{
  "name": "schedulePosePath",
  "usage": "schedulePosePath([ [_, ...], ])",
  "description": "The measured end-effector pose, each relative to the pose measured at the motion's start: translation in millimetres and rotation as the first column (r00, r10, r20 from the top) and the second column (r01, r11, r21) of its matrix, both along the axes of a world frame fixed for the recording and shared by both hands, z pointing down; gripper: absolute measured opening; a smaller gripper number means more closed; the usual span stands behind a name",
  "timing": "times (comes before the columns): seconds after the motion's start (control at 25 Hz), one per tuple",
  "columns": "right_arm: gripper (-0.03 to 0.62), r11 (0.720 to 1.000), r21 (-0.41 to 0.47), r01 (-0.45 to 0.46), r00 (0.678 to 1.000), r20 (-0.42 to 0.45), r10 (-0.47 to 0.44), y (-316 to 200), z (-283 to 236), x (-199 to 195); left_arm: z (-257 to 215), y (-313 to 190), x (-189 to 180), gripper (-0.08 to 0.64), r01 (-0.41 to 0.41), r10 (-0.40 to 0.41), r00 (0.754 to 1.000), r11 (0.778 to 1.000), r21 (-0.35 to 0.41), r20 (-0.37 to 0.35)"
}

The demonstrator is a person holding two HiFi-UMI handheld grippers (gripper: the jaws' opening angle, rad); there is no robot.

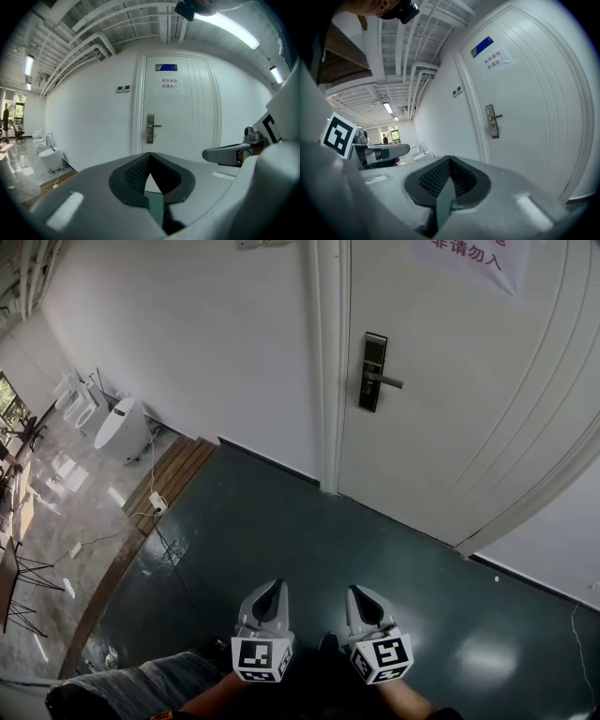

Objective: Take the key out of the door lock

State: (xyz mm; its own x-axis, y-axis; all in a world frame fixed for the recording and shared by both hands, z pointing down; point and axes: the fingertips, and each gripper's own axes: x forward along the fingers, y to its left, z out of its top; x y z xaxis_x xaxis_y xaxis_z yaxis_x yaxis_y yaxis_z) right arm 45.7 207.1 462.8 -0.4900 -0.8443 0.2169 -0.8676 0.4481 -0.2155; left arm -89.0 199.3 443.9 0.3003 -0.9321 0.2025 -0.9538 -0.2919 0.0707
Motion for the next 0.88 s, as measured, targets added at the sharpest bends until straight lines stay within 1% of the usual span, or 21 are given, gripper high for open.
schedulePosePath([
  [0.12, -0.008, 1.000, -0.006, -0.017, 1.000, 0.008, 0.017, -5, 4, 8, -1, -8, 9, 0.018, -0.010, 0.010, 1.000, 1.000, 0.004, -0.002],
  [0.24, -0.008, 0.999, -0.021, -0.033, 0.999, 0.001, 0.033, -12, 9, 14, 5, -16, 17, 0.018, -0.033, 0.032, 0.999, 0.999, -0.008, -0.009],
  [0.44, -0.008, 0.997, -0.039, -0.069, 0.997, -0.027, 0.068, -43, 21, 14, 18, -52, 14, 0.018, -0.063, 0.063, 0.998, 0.998, -0.017, -0.022],
  [0.64, -0.008, 0.994, -0.050, -0.099, 0.993, -0.063, 0.096, -100, 25, -3, 24, -115, -1, 0.018, -0.098, 0.097, 0.994, 0.995, -0.011, -0.044],
  [0.88, -0.008, 0.989, -0.034, -0.145, 0.986, -0.085, 0.141, -185, 2, -36, 16, -195, -31, 0.018, -0.155, 0.155, 0.986, 0.988, -0.009, -0.059],
])
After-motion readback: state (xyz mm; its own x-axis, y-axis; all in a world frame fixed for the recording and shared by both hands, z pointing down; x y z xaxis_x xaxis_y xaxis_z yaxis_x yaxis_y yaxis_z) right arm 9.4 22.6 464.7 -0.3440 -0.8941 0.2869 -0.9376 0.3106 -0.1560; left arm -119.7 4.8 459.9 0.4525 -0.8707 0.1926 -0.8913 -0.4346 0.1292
